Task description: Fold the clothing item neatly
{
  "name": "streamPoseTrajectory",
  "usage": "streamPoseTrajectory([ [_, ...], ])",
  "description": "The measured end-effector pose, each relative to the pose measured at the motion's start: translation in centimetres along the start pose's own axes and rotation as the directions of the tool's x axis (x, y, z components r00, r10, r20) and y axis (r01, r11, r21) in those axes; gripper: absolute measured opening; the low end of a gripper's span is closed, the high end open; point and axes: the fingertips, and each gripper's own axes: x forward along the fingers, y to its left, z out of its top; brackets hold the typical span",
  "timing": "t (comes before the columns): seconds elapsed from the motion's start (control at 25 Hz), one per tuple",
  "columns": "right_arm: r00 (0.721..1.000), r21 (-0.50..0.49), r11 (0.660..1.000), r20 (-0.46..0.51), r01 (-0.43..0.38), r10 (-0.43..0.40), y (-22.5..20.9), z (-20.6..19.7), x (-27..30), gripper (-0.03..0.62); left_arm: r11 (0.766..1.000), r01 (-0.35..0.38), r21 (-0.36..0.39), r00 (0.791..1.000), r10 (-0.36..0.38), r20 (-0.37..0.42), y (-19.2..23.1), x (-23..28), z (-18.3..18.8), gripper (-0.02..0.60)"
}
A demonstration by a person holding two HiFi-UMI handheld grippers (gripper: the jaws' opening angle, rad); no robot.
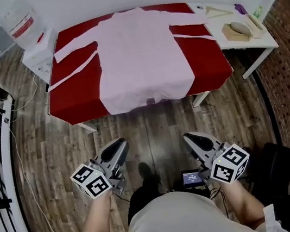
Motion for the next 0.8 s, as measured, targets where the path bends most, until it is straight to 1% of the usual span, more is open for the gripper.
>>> streamPoseTrajectory([
  [0.24,0.998,0.008,0.998,0.0,0.065,-0.065,-0.1,0.7,5.6,0.012,0.999,0.046,0.021,0.998,-0.046,-0.035,5.3,1.3,4.5,0.051],
  [0.36,0.995,0.018,0.995,-0.001,0.101,-0.101,0.0,0.7,7.6,0.012,0.997,0.066,0.028,0.996,-0.065,-0.054,7.1,2.0,5.8,0.051],
  [0.48,0.993,0.005,0.993,-0.014,0.114,-0.114,0.0,1.0,9.0,0.012,0.997,0.079,0.021,0.994,-0.077,-0.08,8.3,3.0,6.4,0.051],
  [0.64,0.991,0.011,0.991,-0.028,0.13,-0.13,-1.5,1.4,10.4,0.012,0.997,0.073,0.012,0.991,-0.072,-0.109,9.7,4.7,6.8,0.052],
  [0.8,0.992,0.036,0.991,-0.037,0.126,-0.125,-3.8,1.5,12.1,0.013,0.999,0.044,0.013,0.99,-0.042,-0.137,11.8,6.9,7.5,0.054],
])
